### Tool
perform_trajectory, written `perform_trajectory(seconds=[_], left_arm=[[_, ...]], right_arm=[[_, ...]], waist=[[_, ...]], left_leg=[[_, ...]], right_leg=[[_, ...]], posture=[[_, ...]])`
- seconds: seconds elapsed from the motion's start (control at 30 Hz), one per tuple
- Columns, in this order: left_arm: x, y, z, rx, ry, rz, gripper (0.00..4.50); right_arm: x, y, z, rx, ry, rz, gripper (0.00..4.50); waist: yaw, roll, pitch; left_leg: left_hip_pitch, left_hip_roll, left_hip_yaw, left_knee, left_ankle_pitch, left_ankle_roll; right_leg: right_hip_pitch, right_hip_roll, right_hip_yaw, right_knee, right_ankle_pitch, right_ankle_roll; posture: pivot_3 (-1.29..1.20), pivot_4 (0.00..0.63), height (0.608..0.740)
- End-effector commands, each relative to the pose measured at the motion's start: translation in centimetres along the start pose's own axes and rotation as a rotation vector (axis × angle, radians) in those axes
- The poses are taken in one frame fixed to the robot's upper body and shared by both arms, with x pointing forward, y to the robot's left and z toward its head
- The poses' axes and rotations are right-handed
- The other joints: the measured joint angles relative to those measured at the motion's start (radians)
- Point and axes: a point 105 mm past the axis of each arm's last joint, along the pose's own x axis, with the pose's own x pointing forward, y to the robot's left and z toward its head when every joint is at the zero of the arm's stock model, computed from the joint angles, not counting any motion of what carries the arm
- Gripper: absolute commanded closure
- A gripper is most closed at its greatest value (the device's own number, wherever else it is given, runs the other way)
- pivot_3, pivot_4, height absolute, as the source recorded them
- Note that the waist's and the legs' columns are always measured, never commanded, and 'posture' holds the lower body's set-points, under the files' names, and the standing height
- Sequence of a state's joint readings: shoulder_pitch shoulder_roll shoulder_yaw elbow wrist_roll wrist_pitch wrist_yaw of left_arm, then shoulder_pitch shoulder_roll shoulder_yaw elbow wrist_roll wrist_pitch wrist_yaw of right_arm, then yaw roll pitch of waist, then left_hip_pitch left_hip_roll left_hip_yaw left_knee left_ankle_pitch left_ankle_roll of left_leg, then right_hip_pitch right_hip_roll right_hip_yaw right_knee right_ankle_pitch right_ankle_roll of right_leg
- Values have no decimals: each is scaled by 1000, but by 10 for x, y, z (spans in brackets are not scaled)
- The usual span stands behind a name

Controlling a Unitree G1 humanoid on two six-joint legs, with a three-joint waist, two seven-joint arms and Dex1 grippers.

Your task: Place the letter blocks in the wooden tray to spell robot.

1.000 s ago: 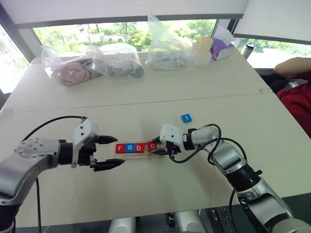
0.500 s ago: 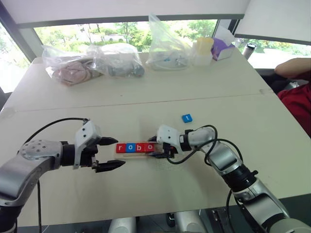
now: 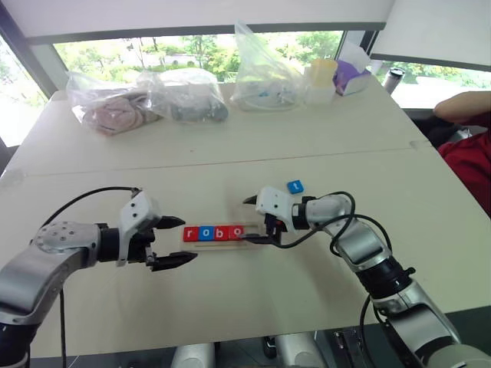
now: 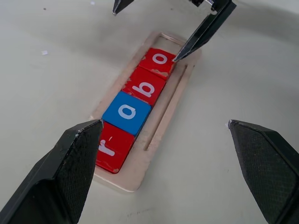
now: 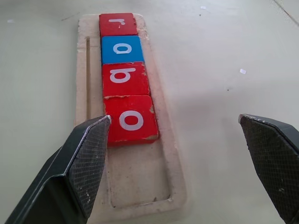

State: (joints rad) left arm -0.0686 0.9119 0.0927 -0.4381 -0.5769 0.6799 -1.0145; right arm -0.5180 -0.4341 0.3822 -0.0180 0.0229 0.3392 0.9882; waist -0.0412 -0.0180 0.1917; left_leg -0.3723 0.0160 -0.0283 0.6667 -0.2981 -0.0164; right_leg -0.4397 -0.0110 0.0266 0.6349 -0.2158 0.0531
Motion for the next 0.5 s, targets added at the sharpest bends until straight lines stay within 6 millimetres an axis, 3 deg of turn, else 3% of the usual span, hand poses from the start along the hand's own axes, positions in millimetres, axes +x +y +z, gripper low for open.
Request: perform_trajectory(seconds=[0.03, 0.17, 0.3, 0.37, 0.5], left_arm=[[-1, 3, 8, 42, -17, 14, 0], [-1, 4, 8, 41, -18, 18, 0], [0, 1, 7, 37, -18, 19, 0], [-1, -1, 9, 33, -28, 16, 0], [-1, -3, 32, 24, -135, 3, 0]], right_arm=[[3, 4, 11, -43, -37, 7, 29], [6, 0, 8, -67, -22, -14, 29], [-1, -11, 19, -74, -63, -60, 29], [-13, -9, 33, -63, -121, -36, 29], [-50, -28, 45, 93, -172, -142, 29]], waist=[[0, 0, 0], [-1, 0, 0], [-1, 0, 0], [0, 0, 0], [10, 0, 0]], left_leg=[[0, 0, 0, 0, 0, 0], [0, 0, 0, 0, 0, 0], [0, 0, 0, 0, 0, 0], [0, 0, 0, 0, 0, 0], [-1, 0, -1, 0, 0, 0]], right_leg=[[0, 0, 0, 0, 0, 0], [0, 0, 0, 0, 0, 0], [0, 0, 0, 0, 0, 0], [0, 0, 0, 0, 0, 0], [0, -1, 0, 0, 0, 0]], posture=[[0, 150, 740], [0, 150, 740], [0, 150, 740], [0, 150, 740], [0, 150, 740]])
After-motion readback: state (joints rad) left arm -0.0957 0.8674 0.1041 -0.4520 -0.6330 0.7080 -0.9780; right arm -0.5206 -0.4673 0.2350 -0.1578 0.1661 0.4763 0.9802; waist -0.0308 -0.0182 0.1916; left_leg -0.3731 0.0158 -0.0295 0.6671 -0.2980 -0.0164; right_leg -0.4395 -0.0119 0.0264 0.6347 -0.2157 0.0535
